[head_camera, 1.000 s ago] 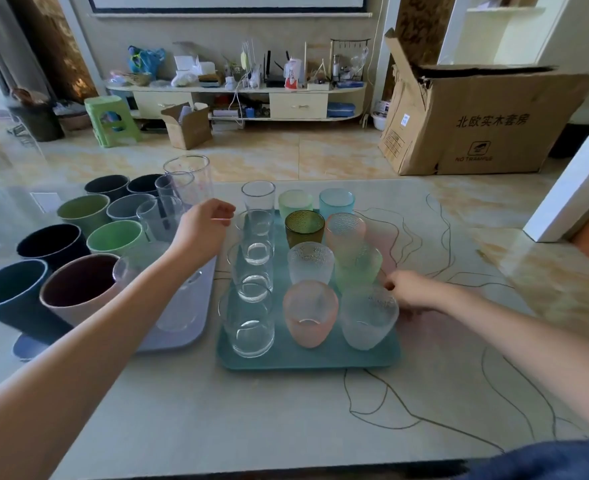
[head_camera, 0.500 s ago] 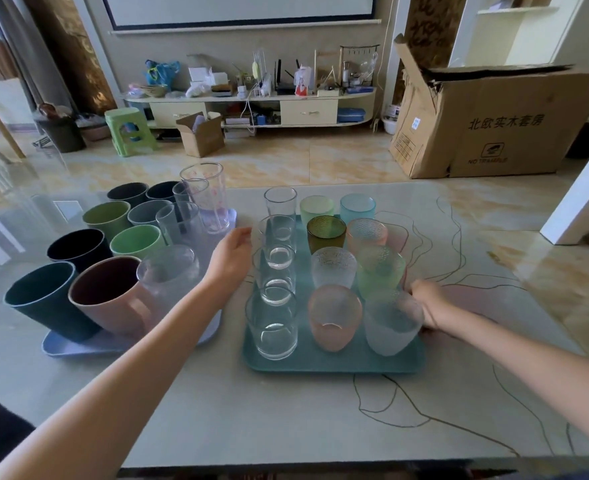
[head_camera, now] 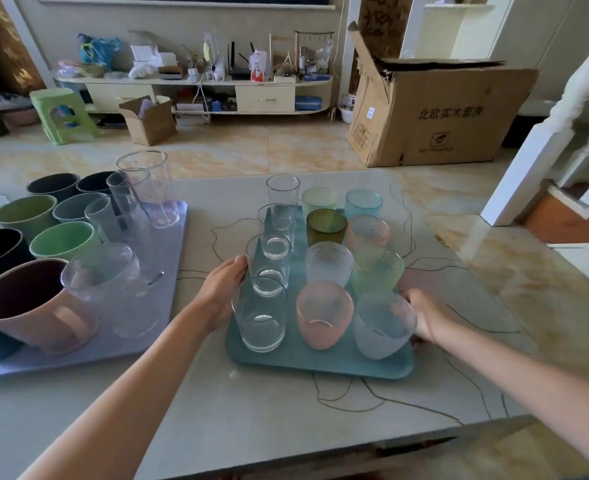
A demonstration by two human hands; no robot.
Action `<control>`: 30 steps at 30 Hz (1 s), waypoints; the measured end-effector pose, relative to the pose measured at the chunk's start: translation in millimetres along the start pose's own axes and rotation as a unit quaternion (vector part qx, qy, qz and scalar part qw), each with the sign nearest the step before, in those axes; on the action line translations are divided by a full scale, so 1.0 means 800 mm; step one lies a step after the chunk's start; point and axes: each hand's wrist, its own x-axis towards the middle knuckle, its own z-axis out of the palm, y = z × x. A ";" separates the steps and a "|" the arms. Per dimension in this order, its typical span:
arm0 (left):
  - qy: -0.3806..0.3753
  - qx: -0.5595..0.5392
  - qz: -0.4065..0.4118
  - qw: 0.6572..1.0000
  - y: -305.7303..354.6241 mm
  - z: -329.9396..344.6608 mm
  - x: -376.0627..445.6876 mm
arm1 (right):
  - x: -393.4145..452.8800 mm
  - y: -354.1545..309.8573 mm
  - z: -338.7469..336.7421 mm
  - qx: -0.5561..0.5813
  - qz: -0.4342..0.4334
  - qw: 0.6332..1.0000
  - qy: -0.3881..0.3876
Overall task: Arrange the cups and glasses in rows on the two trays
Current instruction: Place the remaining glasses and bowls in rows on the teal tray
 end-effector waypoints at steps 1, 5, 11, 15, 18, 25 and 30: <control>-0.015 -0.008 0.000 1.000 0.000 -0.004 0.005 | 0.001 -0.003 -0.010 -0.086 -0.010 0.996 -0.032; -0.046 -0.016 -0.008 0.999 0.006 -0.018 0.038 | 0.012 -0.030 -0.053 -0.215 -0.084 0.972 0.042; -0.005 0.052 0.054 0.997 0.043 0.019 0.114 | 0.093 -0.081 -0.020 0.239 -0.087 0.966 0.056; -0.035 0.040 0.082 0.995 0.063 0.043 0.169 | 0.129 -0.100 0.002 0.342 -0.124 0.932 -0.007; -0.085 -0.034 0.089 0.992 0.070 0.061 0.187 | 0.154 -0.109 0.006 0.380 -0.156 0.911 -0.041; -0.135 -0.107 0.098 0.980 0.059 0.072 0.205 | 0.176 -0.126 0.005 0.385 -0.215 0.892 -0.099; -0.141 -0.096 0.118 0.978 0.052 0.075 0.211 | 0.178 -0.129 0.006 0.383 -0.228 0.883 -0.150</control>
